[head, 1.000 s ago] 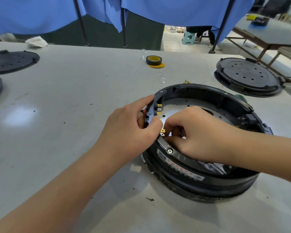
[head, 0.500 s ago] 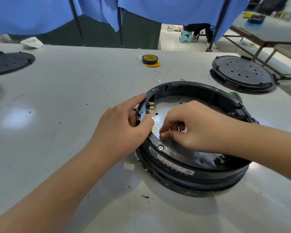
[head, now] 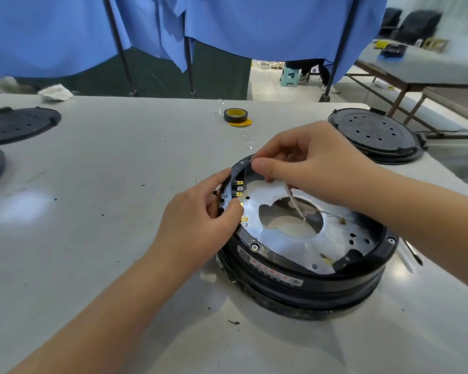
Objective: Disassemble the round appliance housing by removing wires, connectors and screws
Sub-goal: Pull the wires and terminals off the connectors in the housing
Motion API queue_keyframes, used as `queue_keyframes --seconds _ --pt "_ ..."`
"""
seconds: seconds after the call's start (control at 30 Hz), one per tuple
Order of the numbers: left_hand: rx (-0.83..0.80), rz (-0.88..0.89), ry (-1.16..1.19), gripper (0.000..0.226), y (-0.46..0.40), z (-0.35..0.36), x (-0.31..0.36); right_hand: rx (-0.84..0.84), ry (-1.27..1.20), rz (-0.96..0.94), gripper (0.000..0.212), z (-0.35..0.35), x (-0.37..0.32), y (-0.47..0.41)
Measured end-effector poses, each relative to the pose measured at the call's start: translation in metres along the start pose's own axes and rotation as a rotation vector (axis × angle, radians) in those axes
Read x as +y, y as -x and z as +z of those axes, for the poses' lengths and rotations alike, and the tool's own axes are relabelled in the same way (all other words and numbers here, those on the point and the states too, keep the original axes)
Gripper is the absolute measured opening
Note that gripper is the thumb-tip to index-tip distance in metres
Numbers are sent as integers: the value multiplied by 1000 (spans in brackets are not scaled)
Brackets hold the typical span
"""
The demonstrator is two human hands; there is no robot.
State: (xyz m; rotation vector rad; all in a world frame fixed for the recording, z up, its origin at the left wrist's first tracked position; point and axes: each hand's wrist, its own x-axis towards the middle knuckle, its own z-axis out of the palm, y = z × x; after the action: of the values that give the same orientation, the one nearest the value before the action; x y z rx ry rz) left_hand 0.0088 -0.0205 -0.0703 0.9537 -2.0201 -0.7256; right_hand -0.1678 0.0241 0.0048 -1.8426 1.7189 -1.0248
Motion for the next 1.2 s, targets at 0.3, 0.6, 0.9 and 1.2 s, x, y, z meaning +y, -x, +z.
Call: queue_keyframes --seconds 0.3,0.6,0.9,1.2 --pt "-9 -9 4 45 2 -1 0 144 -83 -54 10 -29 -26 -20" --pt "31 -27 -6 35 1 -1 -5 221 446 -96 11 -62 -21 -65" --pt "56 -80 -3 32 -5 -6 -21 25 755 108 20 -50 48 -98" --pt "52 -90 42 31 -8 -16 -29 -45 459 289 21 -26 107 -107"
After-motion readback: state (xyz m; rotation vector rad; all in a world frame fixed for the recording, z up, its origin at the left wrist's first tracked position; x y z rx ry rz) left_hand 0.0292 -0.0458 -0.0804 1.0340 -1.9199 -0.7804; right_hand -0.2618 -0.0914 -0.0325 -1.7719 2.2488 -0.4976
